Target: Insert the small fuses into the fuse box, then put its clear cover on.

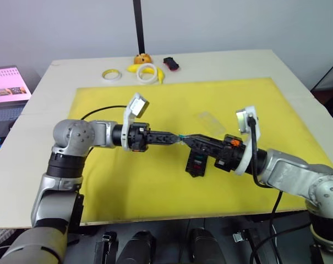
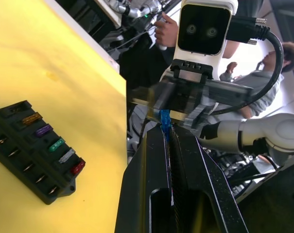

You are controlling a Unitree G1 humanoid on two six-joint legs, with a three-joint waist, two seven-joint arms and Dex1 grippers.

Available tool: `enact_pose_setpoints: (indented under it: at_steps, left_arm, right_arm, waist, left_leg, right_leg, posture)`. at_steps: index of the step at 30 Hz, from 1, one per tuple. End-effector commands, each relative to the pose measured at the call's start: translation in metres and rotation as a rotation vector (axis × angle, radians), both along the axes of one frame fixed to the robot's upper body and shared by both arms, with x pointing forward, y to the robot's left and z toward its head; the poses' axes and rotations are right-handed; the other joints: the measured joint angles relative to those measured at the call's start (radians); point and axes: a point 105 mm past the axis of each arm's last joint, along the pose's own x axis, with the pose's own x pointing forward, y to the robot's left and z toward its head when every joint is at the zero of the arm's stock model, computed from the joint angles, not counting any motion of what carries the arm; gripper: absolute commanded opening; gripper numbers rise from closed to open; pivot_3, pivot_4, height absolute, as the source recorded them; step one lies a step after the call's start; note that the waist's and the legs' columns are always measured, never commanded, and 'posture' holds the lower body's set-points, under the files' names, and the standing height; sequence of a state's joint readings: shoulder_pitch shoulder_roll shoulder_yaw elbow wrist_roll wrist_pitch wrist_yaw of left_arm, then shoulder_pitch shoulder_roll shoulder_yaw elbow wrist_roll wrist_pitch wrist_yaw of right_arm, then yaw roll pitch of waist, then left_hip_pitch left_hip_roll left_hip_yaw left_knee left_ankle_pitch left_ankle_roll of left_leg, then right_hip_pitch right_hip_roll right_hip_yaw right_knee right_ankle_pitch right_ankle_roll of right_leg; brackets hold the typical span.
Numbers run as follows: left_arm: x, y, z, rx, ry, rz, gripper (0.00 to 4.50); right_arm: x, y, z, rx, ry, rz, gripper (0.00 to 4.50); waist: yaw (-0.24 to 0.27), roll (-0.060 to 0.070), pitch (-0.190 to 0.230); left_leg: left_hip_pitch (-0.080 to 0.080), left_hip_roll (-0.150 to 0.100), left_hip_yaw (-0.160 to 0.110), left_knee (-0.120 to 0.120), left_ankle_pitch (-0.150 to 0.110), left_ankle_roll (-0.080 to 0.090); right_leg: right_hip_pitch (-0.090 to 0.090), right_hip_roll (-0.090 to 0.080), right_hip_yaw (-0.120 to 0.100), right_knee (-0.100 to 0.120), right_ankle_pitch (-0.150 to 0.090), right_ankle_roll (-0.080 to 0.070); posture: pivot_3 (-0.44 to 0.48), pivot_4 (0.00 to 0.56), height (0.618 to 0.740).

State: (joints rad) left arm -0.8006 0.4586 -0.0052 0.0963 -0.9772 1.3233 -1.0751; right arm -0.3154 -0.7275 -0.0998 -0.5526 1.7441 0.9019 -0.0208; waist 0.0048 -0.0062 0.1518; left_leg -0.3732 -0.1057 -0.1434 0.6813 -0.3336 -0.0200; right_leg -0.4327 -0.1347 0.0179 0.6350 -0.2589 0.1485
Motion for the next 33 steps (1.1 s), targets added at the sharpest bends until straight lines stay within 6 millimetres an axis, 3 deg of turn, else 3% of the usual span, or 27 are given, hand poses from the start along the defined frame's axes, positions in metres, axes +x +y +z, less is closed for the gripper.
enact_pose_setpoints:
  at_steps: [1,9,12,18,22,25,33]
  left_arm:
    - [-0.006,-0.004,0.016,-0.04,-0.049,-0.038,0.0]
    - [-0.006,-0.005,0.014,-0.032,-0.048,-0.043,0.0]
    - [-0.005,-0.001,0.011,-0.011,-0.079,-0.041,0.89]
    - [0.005,0.012,-0.007,0.136,-0.39,-0.07,3.75]
    - [0.011,0.009,-0.008,0.152,-0.469,-0.121,3.75]
    - [0.017,0.005,-0.01,0.164,-0.553,-0.14,4.48]
    - [0.041,-0.018,-0.027,0.219,-0.851,-0.12,4.48]
  right_arm:
    - [-0.002,0.001,0.006,0.011,-0.016,0.002,0.11]
    - [-0.005,0.0,0.01,0.023,-0.022,0.01,0.11]
    - [-0.006,-0.002,0.014,0.023,-0.038,0.01,0.0]
    - [-0.003,-0.024,0.016,-0.131,-0.159,-0.019,0.0]
    - [0.006,-0.042,0.015,-0.166,-0.17,-0.034,0.0]
    - [0.014,-0.051,0.01,-0.234,-0.207,-0.046,0.0]
    - [0.041,-0.065,-0.014,-0.552,-0.477,-0.015,0.0]
  waist:
    - [0.0,0.0,0.0]
    - [0.0,0.0,0.0]
    - [0.0,0.0,0.0]
    - [0.003,0.0,0.0]
    - [0.01,0.0,0.0]
    - [0.006,0.0,0.0]
    - [0.004,0.0,0.0]
  left_leg:
    - [0.0,0.0,0.0,0.0,0.0,0.0]
    - [0.0,0.0,0.0,0.0,0.0,0.0]
    - [0.0,0.0,0.0,0.0,0.0,0.0]
    - [0.0,0.0,0.001,0.0,0.0,0.0]
    - [0.0,0.0,0.0,0.001,0.0,0.0]
    - [0.0,-0.001,0.0,0.001,0.0,0.001]
    - [0.0,-0.002,0.002,0.002,-0.001,0.002]
  right_leg:
    - [0.0,0.0,0.0,0.0,0.0,0.0]
    - [0.0,0.0,0.0,0.0,0.0,0.0]
    - [0.0,0.0,0.0,0.0,0.0,0.0]
    - [0.0,0.0,0.0,-0.001,0.0,0.0]
    - [0.003,0.0,-0.002,-0.003,0.001,0.0]
    - [0.003,0.0,-0.002,-0.003,0.001,0.001]
    - [0.002,0.001,-0.002,-0.003,0.002,0.002]
  posture:
    - [0.0,0.15,0.74]
    - [0.0,0.15,0.74]
    - [0.0,0.15,0.74]
    - [0.0,0.15,0.74]
    - [0.0,0.15,0.74]
    - [0.0,0.15,0.74]
    - [0.0,0.15,0.74]
